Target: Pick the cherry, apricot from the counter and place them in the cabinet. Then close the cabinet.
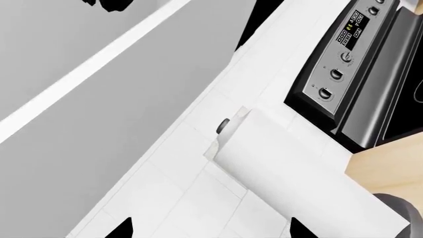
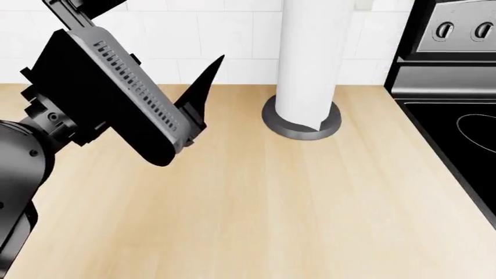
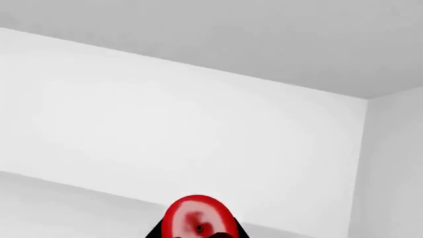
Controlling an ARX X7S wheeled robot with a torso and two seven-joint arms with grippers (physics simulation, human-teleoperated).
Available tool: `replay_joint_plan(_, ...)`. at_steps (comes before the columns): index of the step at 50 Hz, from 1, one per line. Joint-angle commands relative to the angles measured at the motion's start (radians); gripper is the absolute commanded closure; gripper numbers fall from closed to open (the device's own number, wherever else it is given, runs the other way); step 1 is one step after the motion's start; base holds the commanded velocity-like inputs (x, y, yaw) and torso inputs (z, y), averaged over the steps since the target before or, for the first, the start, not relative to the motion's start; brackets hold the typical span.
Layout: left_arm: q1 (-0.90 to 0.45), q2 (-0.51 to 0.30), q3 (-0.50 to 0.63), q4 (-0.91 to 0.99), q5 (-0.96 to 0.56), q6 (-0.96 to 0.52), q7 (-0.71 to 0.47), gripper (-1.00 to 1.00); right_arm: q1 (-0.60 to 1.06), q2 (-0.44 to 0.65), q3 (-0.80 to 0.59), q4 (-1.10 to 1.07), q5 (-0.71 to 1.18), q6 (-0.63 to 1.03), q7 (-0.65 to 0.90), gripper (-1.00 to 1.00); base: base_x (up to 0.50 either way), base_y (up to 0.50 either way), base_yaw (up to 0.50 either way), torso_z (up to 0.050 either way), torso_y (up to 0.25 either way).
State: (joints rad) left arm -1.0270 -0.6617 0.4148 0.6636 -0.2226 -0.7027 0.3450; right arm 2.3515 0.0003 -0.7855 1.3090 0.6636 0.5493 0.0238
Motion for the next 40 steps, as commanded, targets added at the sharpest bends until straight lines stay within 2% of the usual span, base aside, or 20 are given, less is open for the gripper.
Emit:
replay_joint_plan(1, 0.002, -0.002, -0.003, 0.010, -0.004, -0.009, -0.005, -1.00, 0.001, 0.000, -0.040, 0.000, 0.016, 0.008, -0.013, 1.00, 0.00, 0.00, 0.00, 0.000, 0.000)
replay_joint_plan(4, 0.001, -0.003, -0.004, 0.015, -0.006, -0.015, -0.006, -1.00, 0.000, 0.000, -0.052, 0.000, 0.025, 0.008, -0.016, 1.00, 0.00, 0.00, 0.00, 0.000, 0.000)
replay_joint_plan(5, 0.001, -0.003, -0.004, 0.015, -0.007, -0.015, -0.006, -1.00, -0.001, 0.000, -0.056, 0.000, 0.026, 0.009, -0.017, -1.00, 0.00, 0.00, 0.00, 0.000, 0.000)
replay_joint_plan(30, 0.001, -0.007, -0.003, 0.012, -0.009, -0.010, -0.009, -1.00, 0.000, 0.000, -0.051, 0.000, -0.023, 0.037, -0.046, -1.00, 0.00, 0.00, 0.00, 0.000, 0.000)
replay_joint_plan(34, 0.002, -0.007, -0.003, 0.012, -0.008, -0.009, -0.010, -1.00, 0.002, 0.000, -0.010, 0.000, -0.066, 0.039, -0.048, -1.00, 0.00, 0.00, 0.00, 0.000, 0.000)
replay_joint_plan(40, 0.003, -0.009, -0.003, 0.013, -0.009, -0.008, -0.011, -1.00, 0.004, 0.000, 0.135, -0.002, -0.203, 0.005, -0.048, -1.00, 0.00, 0.00, 0.00, 0.000, 0.000)
